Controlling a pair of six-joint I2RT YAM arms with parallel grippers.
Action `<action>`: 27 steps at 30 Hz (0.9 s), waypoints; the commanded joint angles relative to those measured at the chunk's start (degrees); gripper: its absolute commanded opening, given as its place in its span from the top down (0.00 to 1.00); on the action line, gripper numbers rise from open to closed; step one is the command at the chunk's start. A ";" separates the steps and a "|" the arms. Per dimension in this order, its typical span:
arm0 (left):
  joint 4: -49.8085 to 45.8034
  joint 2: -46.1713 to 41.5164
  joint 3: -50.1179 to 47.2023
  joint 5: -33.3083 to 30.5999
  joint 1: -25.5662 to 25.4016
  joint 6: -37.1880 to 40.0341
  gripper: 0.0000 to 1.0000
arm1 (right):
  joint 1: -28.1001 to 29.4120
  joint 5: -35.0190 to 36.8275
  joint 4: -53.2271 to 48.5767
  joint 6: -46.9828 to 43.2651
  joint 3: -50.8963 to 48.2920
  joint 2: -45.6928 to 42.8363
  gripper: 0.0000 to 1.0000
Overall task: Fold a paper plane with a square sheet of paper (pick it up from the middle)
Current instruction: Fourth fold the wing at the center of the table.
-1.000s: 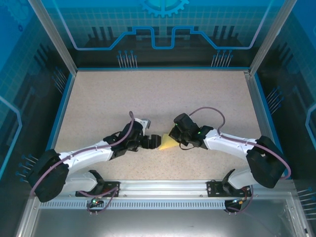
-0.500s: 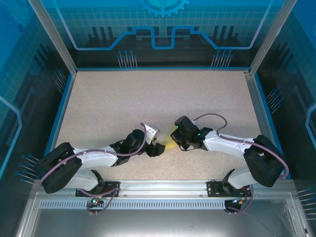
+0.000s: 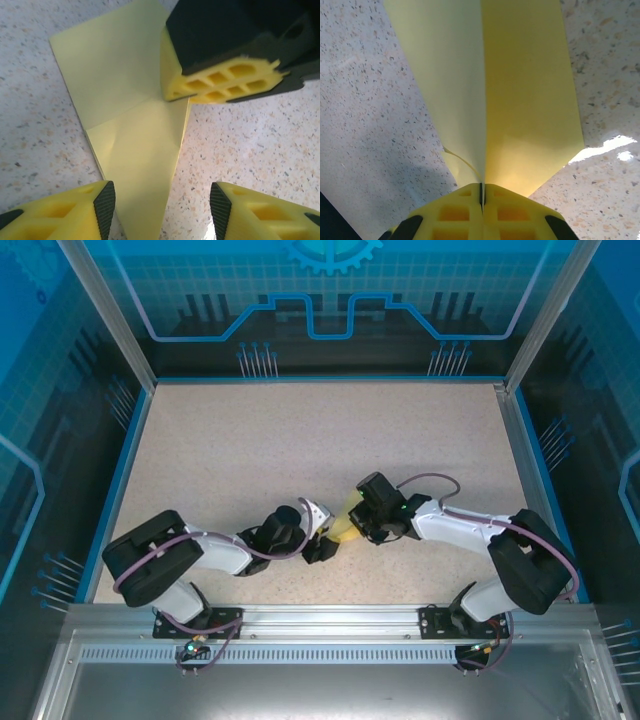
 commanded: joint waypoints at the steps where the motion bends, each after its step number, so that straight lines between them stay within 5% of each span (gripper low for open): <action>1: 3.40 2.13 2.63 2.03 -0.64 2.79 0.45 | -1.00 -1.06 -3.29 1.29 2.27 0.43 1.00; 22: 3.51 7.49 5.23 0.87 -0.97 1.89 0.80 | -2.45 -4.70 -4.04 0.45 3.81 1.58 1.00; 25: 3.64 7.40 5.11 0.46 -0.96 1.79 0.85 | -3.04 -5.31 -3.72 -0.82 3.80 1.10 0.90; 27: 3.65 7.24 5.00 0.45 -0.94 1.32 0.86 | -3.95 -5.76 -4.20 -3.63 4.15 0.34 0.73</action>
